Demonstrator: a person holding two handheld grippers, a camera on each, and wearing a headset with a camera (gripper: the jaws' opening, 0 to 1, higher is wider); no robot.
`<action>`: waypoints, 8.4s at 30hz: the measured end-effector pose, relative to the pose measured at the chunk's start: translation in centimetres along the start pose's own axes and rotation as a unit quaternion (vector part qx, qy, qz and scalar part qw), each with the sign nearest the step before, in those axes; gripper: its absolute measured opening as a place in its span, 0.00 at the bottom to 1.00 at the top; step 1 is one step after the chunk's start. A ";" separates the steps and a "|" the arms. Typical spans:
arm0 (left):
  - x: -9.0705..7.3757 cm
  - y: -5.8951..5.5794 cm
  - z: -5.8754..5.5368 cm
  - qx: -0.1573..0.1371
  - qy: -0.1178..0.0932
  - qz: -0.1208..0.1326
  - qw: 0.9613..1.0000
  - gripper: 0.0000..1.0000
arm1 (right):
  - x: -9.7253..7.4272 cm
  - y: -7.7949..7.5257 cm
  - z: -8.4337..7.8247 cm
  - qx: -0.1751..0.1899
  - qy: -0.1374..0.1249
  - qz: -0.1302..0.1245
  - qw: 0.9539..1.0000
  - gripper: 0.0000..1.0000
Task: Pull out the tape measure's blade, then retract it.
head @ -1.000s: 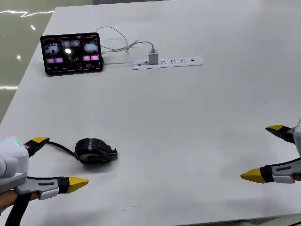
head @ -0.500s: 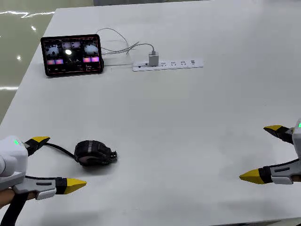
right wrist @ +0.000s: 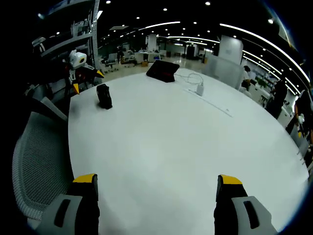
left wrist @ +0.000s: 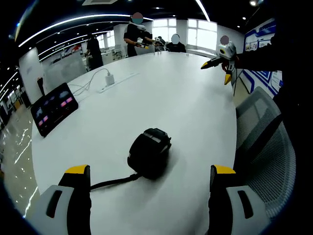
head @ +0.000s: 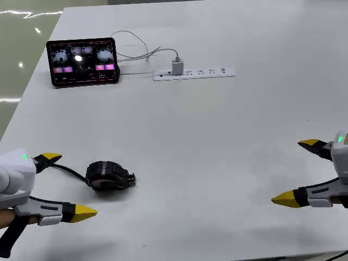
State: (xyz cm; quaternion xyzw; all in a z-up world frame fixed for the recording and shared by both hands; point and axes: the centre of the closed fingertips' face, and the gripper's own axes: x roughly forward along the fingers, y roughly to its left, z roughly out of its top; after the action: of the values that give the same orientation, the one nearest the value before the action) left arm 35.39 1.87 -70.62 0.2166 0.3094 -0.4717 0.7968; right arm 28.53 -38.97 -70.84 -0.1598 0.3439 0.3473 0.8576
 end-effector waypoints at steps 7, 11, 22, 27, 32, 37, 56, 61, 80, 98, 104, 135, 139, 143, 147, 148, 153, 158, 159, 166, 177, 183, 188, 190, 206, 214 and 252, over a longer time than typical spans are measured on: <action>0.4 0.0 0.5 0.012 0.006 -0.018 1.000 0.99 | 0.4 0.2 0.5 -0.003 -0.003 0.004 1.000 0.99; 0.7 -0.1 0.9 0.022 0.011 -0.030 0.999 0.99 | 0.7 0.2 0.9 -0.006 -0.006 0.005 1.000 0.99; 1.5 0.0 2.0 0.063 0.029 -0.054 0.996 0.99 | 1.1 0.4 2.1 -0.014 -0.015 0.012 1.000 0.99; 1.9 0.1 2.3 0.081 0.036 -0.060 0.994 0.99 | 1.4 0.9 3.2 -0.005 -0.025 0.025 0.999 0.99; 2.6 0.0 1.7 0.119 0.064 -0.074 0.988 0.99 | 2.1 1.9 3.9 -0.011 -0.028 0.046 0.998 0.99; 3.1 0.0 2.1 0.125 0.067 -0.082 0.986 0.99 | 2.7 2.2 4.6 -0.021 -0.031 0.053 0.998 0.99; 4.9 -0.9 2.1 0.174 0.120 -0.118 0.970 0.93 | 6.7 4.9 7.5 -0.082 -0.023 0.097 0.992 0.99; 5.4 -0.9 1.2 0.197 0.136 -0.125 0.963 0.85 | 7.5 5.5 8.2 -0.094 -0.028 0.105 0.990 0.99; 6.6 -2.2 1.0 0.195 0.151 -0.153 0.957 0.64 | 11.4 8.0 11.4 -0.121 -0.044 0.144 0.981 0.99; 7.5 -1.2 0.7 0.241 0.169 -0.133 0.946 0.31 | 15.1 10.3 13.2 -0.134 -0.044 0.172 0.975 0.99; 7.5 -1.1 0.7 0.236 0.168 -0.136 0.947 0.31 | 16.2 11.2 14.1 -0.140 -0.047 0.180 0.972 0.99; 7.7 -1.2 0.3 0.234 0.168 -0.151 0.946 0.31 | 22.9 17.0 15.7 -0.160 -0.022 0.223 0.961 0.82; 7.7 -1.2 0.3 0.233 0.165 -0.153 0.946 0.31 | 23.2 17.1 16.0 -0.174 -0.026 0.227 0.958 0.69; 7.7 -1.2 0.3 0.233 0.163 -0.153 0.946 0.31 | 23.7 17.0 16.4 -0.183 -0.030 0.226 0.956 0.58; 7.8 -1.2 0.4 0.233 0.161 -0.152 0.947 0.31 | 24.1 17.2 16.0 -0.190 -0.022 0.232 0.954 0.52; 7.8 -1.2 0.3 0.233 0.162 -0.152 0.947 0.31 | 24.2 17.2 16.0 -0.191 -0.021 0.231 0.954 0.50; 7.8 -1.2 0.4 0.232 0.162 -0.153 0.947 0.31 | 25.0 17.5 15.9 -0.191 -0.020 0.228 0.955 0.40; 7.8 -1.2 0.4 0.231 0.161 -0.155 0.947 0.31 | 25.5 18.0 15.5 -0.210 -0.012 0.232 0.950 0.29; 7.8 -1.2 0.4 0.231 0.161 -0.155 0.947 0.31 | 25.6 18.0 15.5 -0.212 -0.010 0.231 0.949 0.27; 7.9 -1.2 0.3 0.229 0.159 -0.158 0.947 0.31 | 25.9 18.3 15.2 -0.220 -0.007 0.234 0.947 0.16; 7.8 -1.3 0.3 0.232 0.159 -0.158 0.947 0.31 | 25.9 18.6 15.0 -0.221 0.000 0.239 0.946 0.09; 7.7 -1.3 0.3 0.231 0.157 -0.159 0.947 0.31 | 25.8 18.5 14.9 -0.226 0.000 0.245 0.943 0.08; 7.7 -1.3 0.3 0.230 0.159 -0.156 0.947 0.31 | 25.7 18.4 14.9 -0.223 0.002 0.243 0.944 0.08; 7.7 -1.3 0.3 0.229 0.158 -0.155 0.948 0.31 | 25.7 18.4 14.9 -0.223 0.002 0.243 0.944 0.08; 7.6 -1.3 0.4 0.224 0.154 -0.150 0.951 0.31 | 25.3 17.8 14.4 -0.218 0.004 0.241 0.946 0.08; 7.7 -1.3 0.4 0.224 0.155 -0.150 0.950 0.31 | 25.1 17.5 14.2 -0.214 0.004 0.239 0.947 0.08; 8.0 -1.2 0.4 0.222 0.146 -0.151 0.952 0.31 | 24.0 15.9 12.8 -0.210 0.019 0.233 0.949 0.08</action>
State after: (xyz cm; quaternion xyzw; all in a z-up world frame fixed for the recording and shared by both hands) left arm 37.37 -3.88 -75.92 0.4050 0.3388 -0.6065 0.5945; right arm 35.95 -9.45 -79.05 -0.2582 0.3076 0.5987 0.6931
